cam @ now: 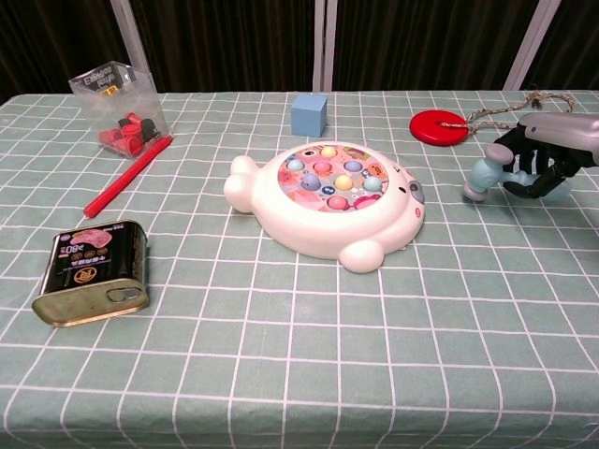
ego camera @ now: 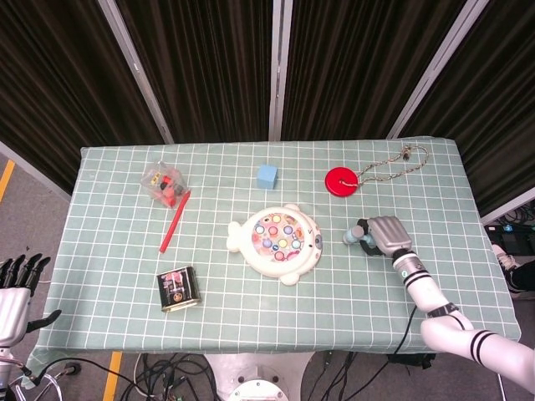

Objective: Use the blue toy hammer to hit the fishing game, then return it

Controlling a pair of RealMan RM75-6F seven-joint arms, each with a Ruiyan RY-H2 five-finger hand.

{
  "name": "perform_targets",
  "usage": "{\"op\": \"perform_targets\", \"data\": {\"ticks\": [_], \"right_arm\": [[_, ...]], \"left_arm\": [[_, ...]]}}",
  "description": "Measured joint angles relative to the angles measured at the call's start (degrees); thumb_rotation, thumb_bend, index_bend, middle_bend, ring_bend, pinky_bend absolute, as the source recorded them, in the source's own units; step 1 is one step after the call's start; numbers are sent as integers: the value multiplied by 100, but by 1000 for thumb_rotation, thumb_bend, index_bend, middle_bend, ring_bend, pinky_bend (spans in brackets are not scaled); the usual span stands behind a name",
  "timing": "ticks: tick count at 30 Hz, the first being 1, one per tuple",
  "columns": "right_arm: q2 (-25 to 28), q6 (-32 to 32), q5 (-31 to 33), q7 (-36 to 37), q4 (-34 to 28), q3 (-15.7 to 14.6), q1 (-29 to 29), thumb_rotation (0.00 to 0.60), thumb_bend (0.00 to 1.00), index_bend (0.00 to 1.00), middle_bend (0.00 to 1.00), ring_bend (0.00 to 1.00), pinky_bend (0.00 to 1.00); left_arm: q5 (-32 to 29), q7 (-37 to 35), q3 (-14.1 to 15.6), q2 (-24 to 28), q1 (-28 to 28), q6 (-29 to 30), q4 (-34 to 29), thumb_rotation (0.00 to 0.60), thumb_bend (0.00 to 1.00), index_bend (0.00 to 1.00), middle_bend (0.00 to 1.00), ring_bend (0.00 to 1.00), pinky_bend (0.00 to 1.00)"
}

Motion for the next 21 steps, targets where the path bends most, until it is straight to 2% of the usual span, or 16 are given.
{"op": "perform_targets", "data": {"ticks": [6,13,17,21], "right_arm": [[264,40,-339,321,-212,-15,-7,600,675,713,665,510,591],[680,107,-878,544,-786,-21,89,600,675,715,673,522,624],[855,82,-1013,681,-1146,26,219,600,675,717,677,528,638],[809,115,-1005,662,-1243,126,331,600,675,719,677,530,650]], "left_arm": [[19,30,3,22,4,19,-44,600,58,115,78,0,0],[42,58,1,67,17,64,-115,600,58,115,78,0,0],[61,83,12,82,28,84,-144,600,58,115,78,0,0],[72,88,-1,94,35,124,-169,600,58,115,78,0,0]]}}
